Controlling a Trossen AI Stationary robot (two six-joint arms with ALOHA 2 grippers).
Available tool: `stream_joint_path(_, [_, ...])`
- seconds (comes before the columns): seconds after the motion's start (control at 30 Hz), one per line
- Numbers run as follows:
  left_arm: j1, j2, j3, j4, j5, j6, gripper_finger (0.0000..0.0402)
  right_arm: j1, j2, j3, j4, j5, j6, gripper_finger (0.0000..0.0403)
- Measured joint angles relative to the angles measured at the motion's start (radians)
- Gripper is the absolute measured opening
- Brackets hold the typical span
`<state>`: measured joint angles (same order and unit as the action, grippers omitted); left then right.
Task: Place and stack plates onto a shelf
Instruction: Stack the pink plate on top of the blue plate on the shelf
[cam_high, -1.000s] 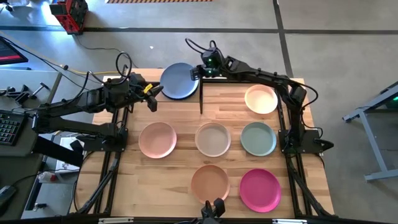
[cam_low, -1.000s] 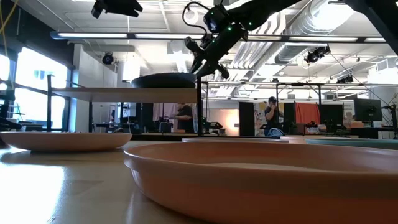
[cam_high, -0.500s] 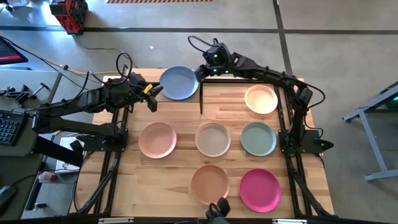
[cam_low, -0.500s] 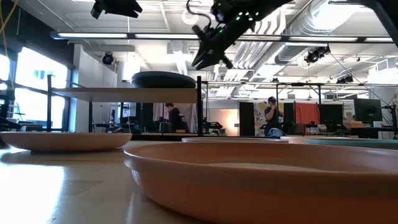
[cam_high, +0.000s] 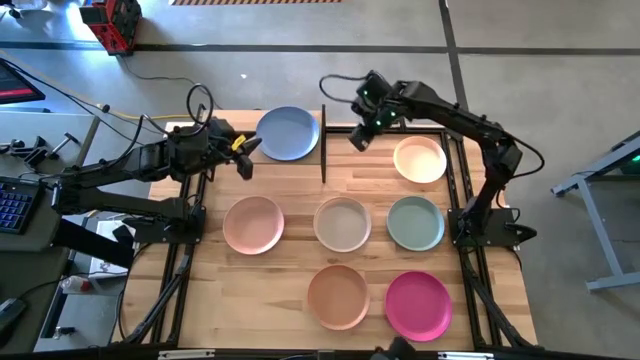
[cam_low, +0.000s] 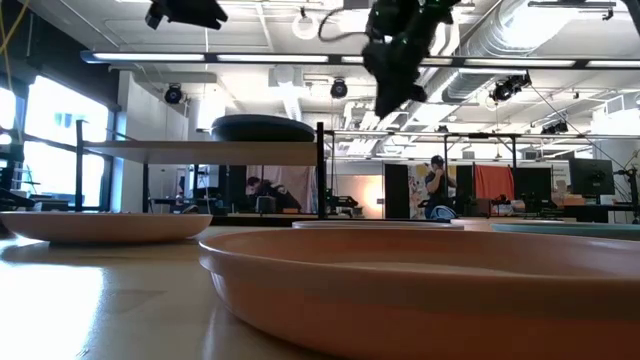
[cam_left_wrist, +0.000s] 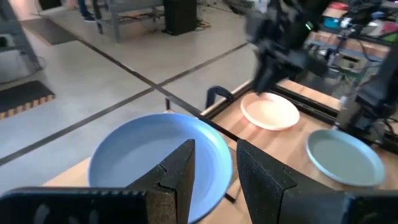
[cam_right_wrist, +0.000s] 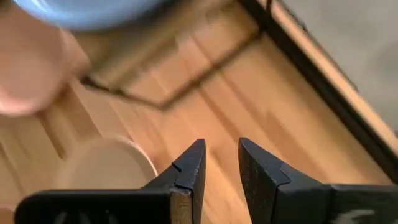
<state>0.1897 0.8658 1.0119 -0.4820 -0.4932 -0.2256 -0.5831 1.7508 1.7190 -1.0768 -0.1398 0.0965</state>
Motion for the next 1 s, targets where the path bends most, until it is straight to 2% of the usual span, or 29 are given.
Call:
stream_joint_path(0.27, [0.000, 0.000, 0.000, -0.001, -0.062, -0.003, 0.0106, 0.001, -0.008, -0.269, -0.041, 0.006, 0.060, 0.0076])
stream_joint_path(0.53, [0.000, 0.000, 0.000, -0.001, -0.078, -0.032, 0.0106, 0.000, -0.008, -0.471, -0.025, 0.125, 0.061, 0.0076])
stream_joint_path(0.73, [0.000, 0.000, 0.000, -0.001, -0.100, -0.042, 0.0106, 0.008, -0.008, -0.534, -0.009, 0.116, 0.082, 0.0076])
stream_joint_path(1.0, [0.000, 0.000, 0.000, -0.007, -0.118, -0.060, 0.0106, 0.088, -0.008, -0.537, 0.031, -0.019, 0.109, 0.0076])
